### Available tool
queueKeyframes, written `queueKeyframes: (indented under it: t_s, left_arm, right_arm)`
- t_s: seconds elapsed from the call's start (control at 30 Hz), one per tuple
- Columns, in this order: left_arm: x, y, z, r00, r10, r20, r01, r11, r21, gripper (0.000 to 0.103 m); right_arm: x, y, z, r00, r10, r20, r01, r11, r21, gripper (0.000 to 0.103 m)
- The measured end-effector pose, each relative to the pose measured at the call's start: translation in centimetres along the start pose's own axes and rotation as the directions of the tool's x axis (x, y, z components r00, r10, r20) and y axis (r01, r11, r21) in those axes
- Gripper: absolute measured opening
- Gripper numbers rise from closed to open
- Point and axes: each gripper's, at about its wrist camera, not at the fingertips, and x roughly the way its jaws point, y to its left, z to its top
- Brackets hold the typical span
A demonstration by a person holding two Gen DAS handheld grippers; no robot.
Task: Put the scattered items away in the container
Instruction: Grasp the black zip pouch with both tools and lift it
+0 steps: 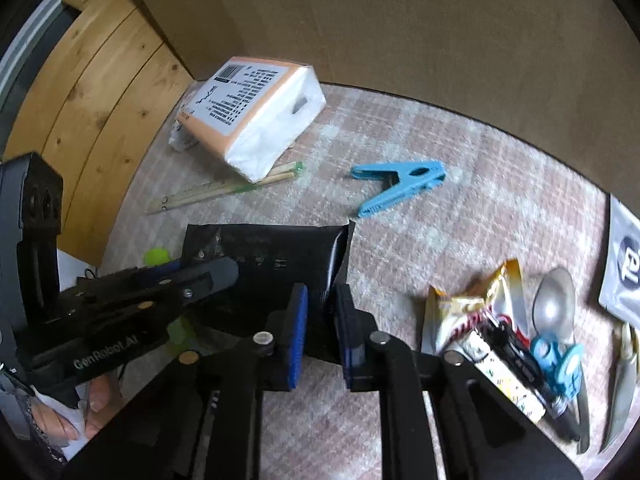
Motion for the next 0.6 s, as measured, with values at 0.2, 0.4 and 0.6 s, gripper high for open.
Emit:
queueKeyframes:
  t_s: [0.2,0.4,0.6]
  left_arm:
    - [-2.2,-1.1,-1.4,1.0,-0.02,0.024,0.019,1.0,0.015,0.023]
    - [-4.9,-5.3,-1.6,0.996,-0.069,0.055,0.064,0.994,0.085,0.019]
    - [-7.3,-12.8,-1.6,0.991,-0.098,0.097,0.075,0.974,0.215,0.013]
  right_arm:
    - [-1.7,-0.7,-1.6,1.0,0.015,0.019,-0.015,1.0,0.022,0.008]
    - [-7.1,-2.2,-2.5,0.995,0.031,0.094,-0.036,0.998,0.052,0.001]
    - [-13.4,-3.1,-4.7,0.981,-0.011,0.192,-0.002,0.998,0.067,0.001]
